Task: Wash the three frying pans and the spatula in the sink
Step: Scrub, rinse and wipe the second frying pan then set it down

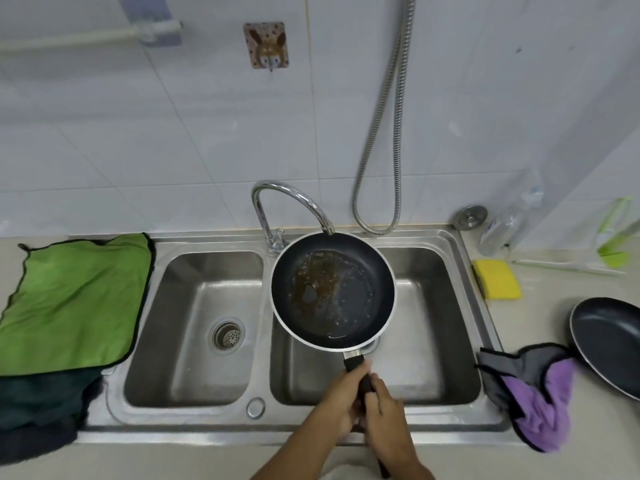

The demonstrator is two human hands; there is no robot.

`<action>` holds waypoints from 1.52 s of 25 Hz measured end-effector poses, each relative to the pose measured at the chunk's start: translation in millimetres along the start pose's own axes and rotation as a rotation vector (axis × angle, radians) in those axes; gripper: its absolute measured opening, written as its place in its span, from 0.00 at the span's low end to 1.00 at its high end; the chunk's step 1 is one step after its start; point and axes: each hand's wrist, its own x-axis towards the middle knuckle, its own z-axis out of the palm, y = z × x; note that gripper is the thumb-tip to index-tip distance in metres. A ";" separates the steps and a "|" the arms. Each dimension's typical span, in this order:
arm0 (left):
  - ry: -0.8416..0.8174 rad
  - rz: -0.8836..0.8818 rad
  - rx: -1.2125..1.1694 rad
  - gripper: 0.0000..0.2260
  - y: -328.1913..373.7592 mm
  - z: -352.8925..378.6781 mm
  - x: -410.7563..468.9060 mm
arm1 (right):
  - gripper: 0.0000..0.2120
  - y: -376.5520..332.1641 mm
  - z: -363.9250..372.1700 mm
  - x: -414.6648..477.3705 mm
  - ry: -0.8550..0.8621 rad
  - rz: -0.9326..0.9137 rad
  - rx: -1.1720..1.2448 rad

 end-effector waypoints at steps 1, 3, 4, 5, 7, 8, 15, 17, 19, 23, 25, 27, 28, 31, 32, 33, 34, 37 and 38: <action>0.041 0.020 0.020 0.12 -0.1 6.0 -3.9 | 0.21 -1.4 -0.1 -3.7 0.012 -0.008 -0.004; 0.155 0.142 0.125 0.11 -2.3 15.8 -9.2 | 0.23 -6.8 -4.1 -11.4 0.053 -0.037 -0.017; 0.186 0.206 0.166 0.13 -2.4 20.4 -11.7 | 0.20 -8.4 -8.4 -13.6 0.065 -0.049 -0.007; 0.194 0.251 0.197 0.16 -2.8 24.1 -11.8 | 0.17 -9.2 -14.7 -14.2 0.065 -0.063 -0.005; 0.228 0.320 0.220 0.17 -5.2 29.2 -12.9 | 0.14 -7.5 -32.6 -15.0 0.010 -0.094 -0.091; 0.253 0.354 0.242 0.17 -6.6 29.4 -12.8 | 0.12 -6.7 -44.4 -14.0 -0.037 -0.126 -0.193; 0.300 0.372 0.283 0.18 -25.1 33.0 -25.8 | 0.05 13.8 -193.4 99.6 0.231 -0.210 -0.554; 0.298 0.375 0.293 0.19 -32.7 40.3 -37.1 | 0.13 28.0 -229.5 154.8 0.374 -0.200 -0.657; 0.298 0.387 0.284 0.20 -40.8 46.8 -45.9 | 0.20 34.3 -249.5 195.4 0.410 -0.151 -0.740; 0.292 0.422 0.234 0.18 -59.0 56.0 -57.3 | 0.28 31.5 -258.5 228.4 0.328 0.036 -0.709; 0.258 0.456 0.220 0.13 -69.6 58.4 -61.3 | 0.28 35.3 -253.7 235.0 0.314 0.071 -0.683; 0.234 0.500 0.192 0.15 -76.3 59.4 -61.6 | 0.27 36.9 -251.4 239.1 0.342 0.060 -0.663; 0.227 0.508 0.176 0.22 -77.4 59.2 -60.5 | 0.28 37.7 -251.9 240.6 0.350 0.057 -0.647; 0.200 0.543 0.203 0.30 -78.2 60.1 -58.6 | 0.27 39.3 -256.5 234.0 0.355 0.038 -0.587; 0.198 0.560 0.207 0.28 -76.5 60.5 -58.2 | 0.27 37.2 -260.0 228.5 0.374 0.012 -0.549; 0.193 0.570 0.207 0.27 -75.1 60.1 -56.9 | 0.26 31.7 -264.0 222.1 0.413 -0.033 -0.496; 0.186 0.576 0.204 0.27 -73.7 59.6 -55.1 | 0.26 22.9 -268.4 213.9 0.471 -0.104 -0.440; 0.143 0.575 0.188 0.29 -66.5 56.7 -49.1 | 0.23 -15.4 -263.7 177.3 0.543 -0.560 -0.452; 0.134 0.578 0.191 0.30 -63.7 53.8 -48.5 | 0.23 -26.5 -254.3 166.9 0.464 -0.740 -0.534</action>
